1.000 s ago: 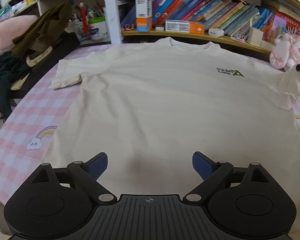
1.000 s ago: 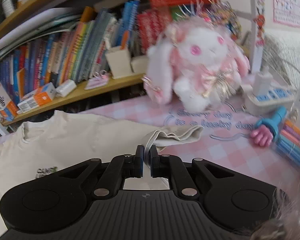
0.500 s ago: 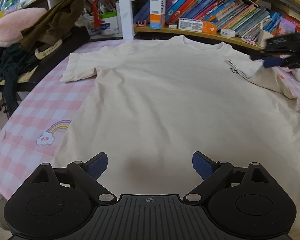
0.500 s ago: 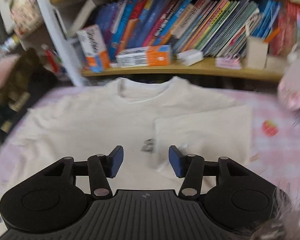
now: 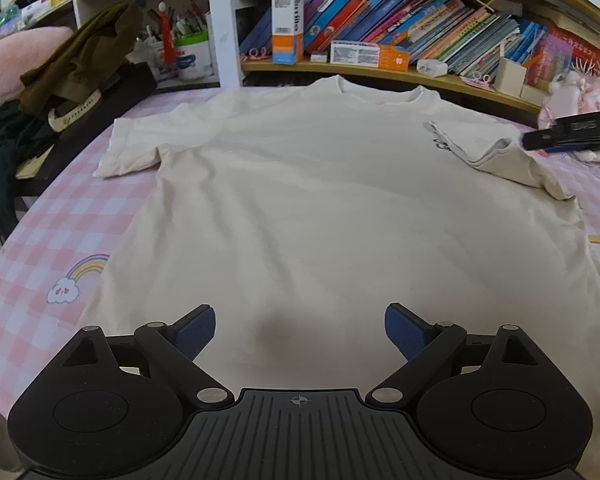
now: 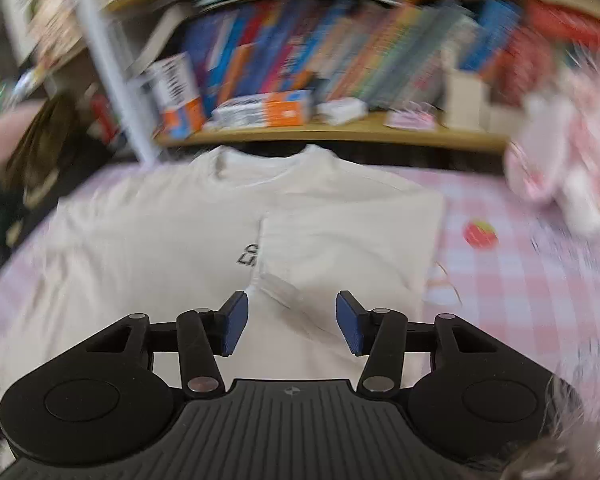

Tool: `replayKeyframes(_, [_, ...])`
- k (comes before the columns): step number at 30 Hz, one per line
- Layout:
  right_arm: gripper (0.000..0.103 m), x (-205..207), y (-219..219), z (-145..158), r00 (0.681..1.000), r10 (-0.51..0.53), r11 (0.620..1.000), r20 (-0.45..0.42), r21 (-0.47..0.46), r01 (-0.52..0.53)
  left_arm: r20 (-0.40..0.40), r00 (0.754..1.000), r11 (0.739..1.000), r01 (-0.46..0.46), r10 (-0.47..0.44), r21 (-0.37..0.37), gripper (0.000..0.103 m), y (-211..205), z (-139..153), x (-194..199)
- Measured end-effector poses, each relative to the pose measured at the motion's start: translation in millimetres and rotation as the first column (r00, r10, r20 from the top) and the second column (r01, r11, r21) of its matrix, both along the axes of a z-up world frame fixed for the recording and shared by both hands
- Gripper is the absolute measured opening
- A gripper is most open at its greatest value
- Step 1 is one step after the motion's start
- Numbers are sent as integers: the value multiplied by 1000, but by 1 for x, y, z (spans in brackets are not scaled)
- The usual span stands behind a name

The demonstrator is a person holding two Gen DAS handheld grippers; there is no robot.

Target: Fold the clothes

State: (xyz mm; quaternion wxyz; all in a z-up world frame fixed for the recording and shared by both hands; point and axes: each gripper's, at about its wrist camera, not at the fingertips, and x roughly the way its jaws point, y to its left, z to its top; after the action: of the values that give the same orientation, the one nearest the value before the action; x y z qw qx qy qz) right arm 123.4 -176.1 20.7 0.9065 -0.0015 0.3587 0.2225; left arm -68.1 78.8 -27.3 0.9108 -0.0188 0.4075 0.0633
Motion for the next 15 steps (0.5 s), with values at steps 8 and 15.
replayKeyframes(8, [48,14,24,-27,991,20,998,-133,69,-11,0,1000,999,-24,24,23,94,-7,6,-3])
replayKeyframes(15, [50,8,8,-36,979,33,985,-202,170,2,11,1000,999,-15,15,36,94,-22,12,1])
